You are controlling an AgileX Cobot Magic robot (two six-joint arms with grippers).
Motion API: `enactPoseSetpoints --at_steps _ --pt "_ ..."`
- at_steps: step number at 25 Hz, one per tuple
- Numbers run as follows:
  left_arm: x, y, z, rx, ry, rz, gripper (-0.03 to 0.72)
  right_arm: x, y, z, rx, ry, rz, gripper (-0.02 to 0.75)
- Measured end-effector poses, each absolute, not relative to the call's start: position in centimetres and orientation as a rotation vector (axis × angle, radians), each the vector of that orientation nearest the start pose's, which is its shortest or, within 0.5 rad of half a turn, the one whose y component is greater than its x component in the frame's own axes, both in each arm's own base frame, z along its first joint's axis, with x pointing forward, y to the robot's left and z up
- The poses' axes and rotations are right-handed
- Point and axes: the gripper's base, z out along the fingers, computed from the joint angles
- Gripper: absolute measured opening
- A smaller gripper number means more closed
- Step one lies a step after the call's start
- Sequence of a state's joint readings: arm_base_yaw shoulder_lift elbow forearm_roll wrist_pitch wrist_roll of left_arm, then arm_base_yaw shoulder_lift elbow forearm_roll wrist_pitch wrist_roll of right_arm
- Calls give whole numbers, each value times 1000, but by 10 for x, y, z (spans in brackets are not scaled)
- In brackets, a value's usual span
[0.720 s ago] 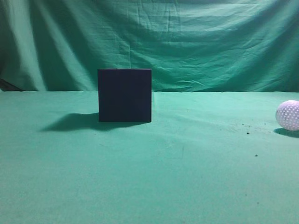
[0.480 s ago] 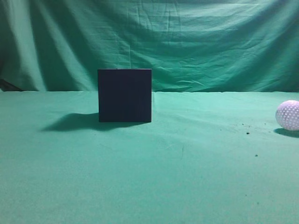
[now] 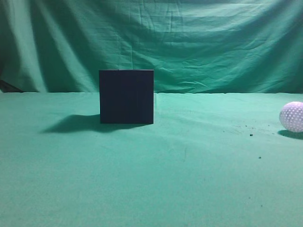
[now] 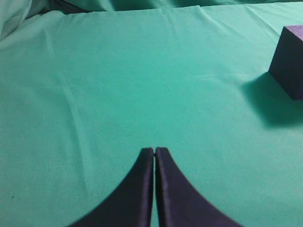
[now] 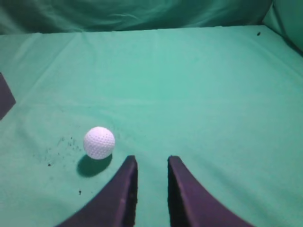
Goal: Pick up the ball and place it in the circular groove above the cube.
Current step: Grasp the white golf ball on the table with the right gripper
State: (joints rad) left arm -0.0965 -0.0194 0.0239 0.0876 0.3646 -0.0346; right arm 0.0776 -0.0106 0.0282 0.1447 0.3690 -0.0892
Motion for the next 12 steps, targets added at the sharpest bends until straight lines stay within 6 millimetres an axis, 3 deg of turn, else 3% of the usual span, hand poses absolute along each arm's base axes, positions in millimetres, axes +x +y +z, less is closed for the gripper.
enactPoseSetpoints --at_steps 8,12 --pt "52 -2 173 111 1848 -5 0 56 3 209 110 1449 227 165" --pt "52 -2 173 111 1848 -5 0 55 6 235 90 1504 252 165"
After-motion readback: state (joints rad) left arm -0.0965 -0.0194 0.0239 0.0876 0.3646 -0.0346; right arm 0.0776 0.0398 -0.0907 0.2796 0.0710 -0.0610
